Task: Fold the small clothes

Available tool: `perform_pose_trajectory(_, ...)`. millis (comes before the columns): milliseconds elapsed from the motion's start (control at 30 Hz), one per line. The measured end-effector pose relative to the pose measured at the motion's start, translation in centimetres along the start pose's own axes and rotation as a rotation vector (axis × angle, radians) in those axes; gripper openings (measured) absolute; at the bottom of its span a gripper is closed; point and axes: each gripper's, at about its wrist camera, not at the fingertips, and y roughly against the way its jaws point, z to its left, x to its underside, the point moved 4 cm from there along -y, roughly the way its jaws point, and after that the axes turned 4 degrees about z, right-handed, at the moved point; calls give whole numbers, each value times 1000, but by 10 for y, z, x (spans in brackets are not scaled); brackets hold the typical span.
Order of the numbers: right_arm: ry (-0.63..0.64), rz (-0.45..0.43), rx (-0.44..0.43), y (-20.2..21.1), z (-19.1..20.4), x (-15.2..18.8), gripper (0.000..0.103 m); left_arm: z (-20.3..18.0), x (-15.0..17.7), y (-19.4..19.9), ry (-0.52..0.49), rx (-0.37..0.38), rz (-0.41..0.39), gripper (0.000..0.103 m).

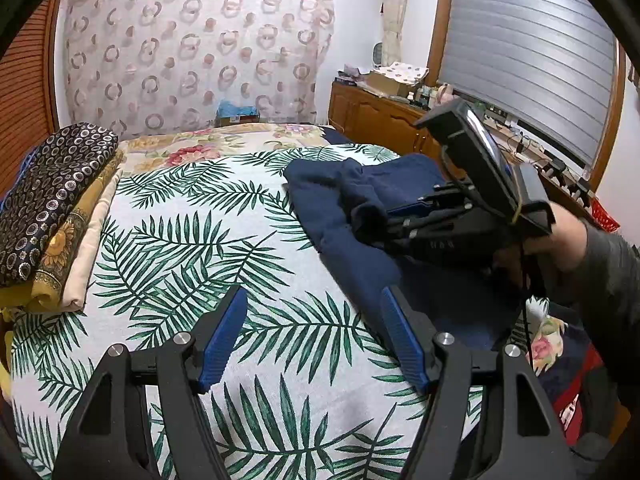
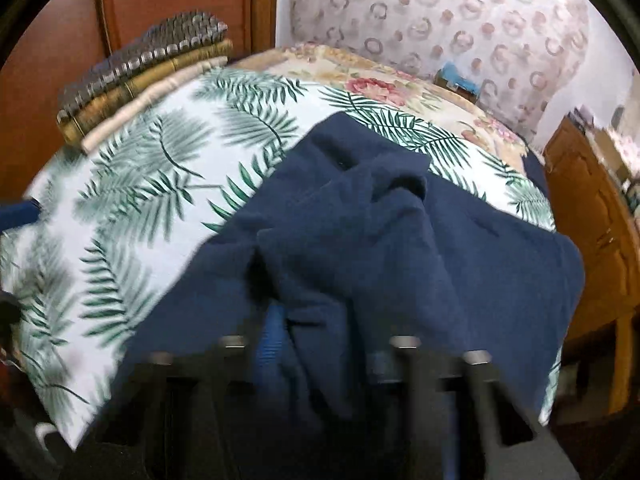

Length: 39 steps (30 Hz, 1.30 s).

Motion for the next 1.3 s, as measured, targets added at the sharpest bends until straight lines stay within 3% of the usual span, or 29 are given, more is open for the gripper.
perform_pose_trajectory(167,-45,-33,24,18,-46,-7,8,0,2,1,8,5,1,70)
perform_pose_trajectory(267,-128,-66,91,35,-93,-13,8,1,3,-1,16,12,4,70)
perform_pose_trajectory(333,-204,-81,187,43,-131,-14,9,0,4,-3,18,13,9,70)
perform_pose_trajectory(367,-223,-91,208,45,-143,-15,18,-1,4,-3,17,13,11,70)
perform_pose_trajectory(400,-243,-93,228,47,-157,-13,36,-2,4,-4,14,11,14,70)
perform_pose_trajectory(433,-266,-89,250,47,-170,-13,42,-3,4,-5,11,9,16,70)
perform_pose_trajectory(567,-346,-126,308,60,-195,-9,44,-5,6,-7,9,8,23,70)
perform_pose_trajectory(633,-382,-162,293,69,-201,-7,44,-7,6,-9,10,12,27,70)
perform_pose_trajectory(700,-365,-173,215,69,-193,-9,44,-9,7,-12,8,12,34,70)
perform_pose_trajectory(833,-322,-103,46,40,-164,-11,44,-14,10,-20,2,8,59,70)
perform_pose_trajectory(1033,-343,2,53,-16,-170,-19,44,-17,19,-32,-3,1,101,70)
perform_pose_trajectory(1200,-371,34,47,-47,-179,-35,44,-21,21,-31,-12,3,104,70)
perform_pose_trajectory(1233,-370,34,43,-48,-177,-38,43,-21,21,-31,-13,3,104,70)
perform_pose_trajectory(1300,-357,16,11,-46,-181,-43,5,-22,22,-31,-16,3,106,70)
